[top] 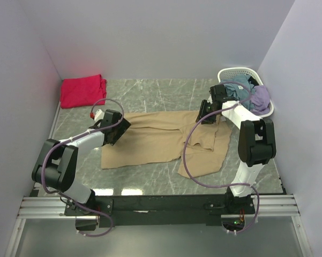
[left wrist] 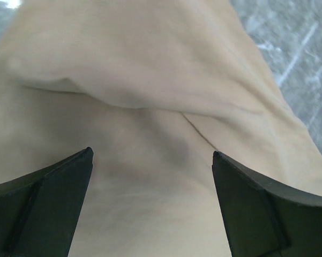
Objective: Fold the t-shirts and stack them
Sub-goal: Fold the tshirt
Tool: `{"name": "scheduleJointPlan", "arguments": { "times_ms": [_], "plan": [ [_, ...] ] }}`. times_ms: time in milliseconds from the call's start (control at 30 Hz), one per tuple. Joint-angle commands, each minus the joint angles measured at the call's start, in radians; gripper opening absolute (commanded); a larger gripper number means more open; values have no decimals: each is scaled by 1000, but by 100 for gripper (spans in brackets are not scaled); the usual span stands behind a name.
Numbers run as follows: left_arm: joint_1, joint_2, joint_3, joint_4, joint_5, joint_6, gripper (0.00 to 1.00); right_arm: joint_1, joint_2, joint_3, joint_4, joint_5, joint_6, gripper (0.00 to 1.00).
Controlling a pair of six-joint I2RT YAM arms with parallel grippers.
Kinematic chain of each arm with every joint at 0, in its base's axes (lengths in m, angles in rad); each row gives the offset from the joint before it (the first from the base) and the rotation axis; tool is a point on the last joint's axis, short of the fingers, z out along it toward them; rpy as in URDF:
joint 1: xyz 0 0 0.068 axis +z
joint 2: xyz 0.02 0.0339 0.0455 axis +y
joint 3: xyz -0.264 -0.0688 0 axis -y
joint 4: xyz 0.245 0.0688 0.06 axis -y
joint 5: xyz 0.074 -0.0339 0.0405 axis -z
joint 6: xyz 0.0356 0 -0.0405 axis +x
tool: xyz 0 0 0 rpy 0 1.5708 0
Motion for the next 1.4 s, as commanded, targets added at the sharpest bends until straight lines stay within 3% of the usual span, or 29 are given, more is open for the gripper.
{"name": "scheduleJointPlan", "arguments": {
  "times_ms": [0,300,433,867,1233,1300,1367],
  "plan": [
    [-7,-36,-4,-28,-115,-114,98,7,-5,14,21,-2,-19,42],
    [-8,36,88,-57,-170,-138,95,7,4,12,21,-7,-23,42],
    [-7,86,122,-77,-185,-145,87,8,10,17,18,-8,-25,42],
    [-7,131,122,-82,-164,-143,31,8,27,26,14,-2,-29,42],
    [-7,126,136,-114,-216,-125,7,7,26,25,11,-1,-31,42],
    [-7,120,131,-118,-231,-120,16,8,29,28,9,-7,-32,42],
    [-7,105,113,-108,-235,-122,43,8,33,28,9,-8,-32,42]
  ]
}}
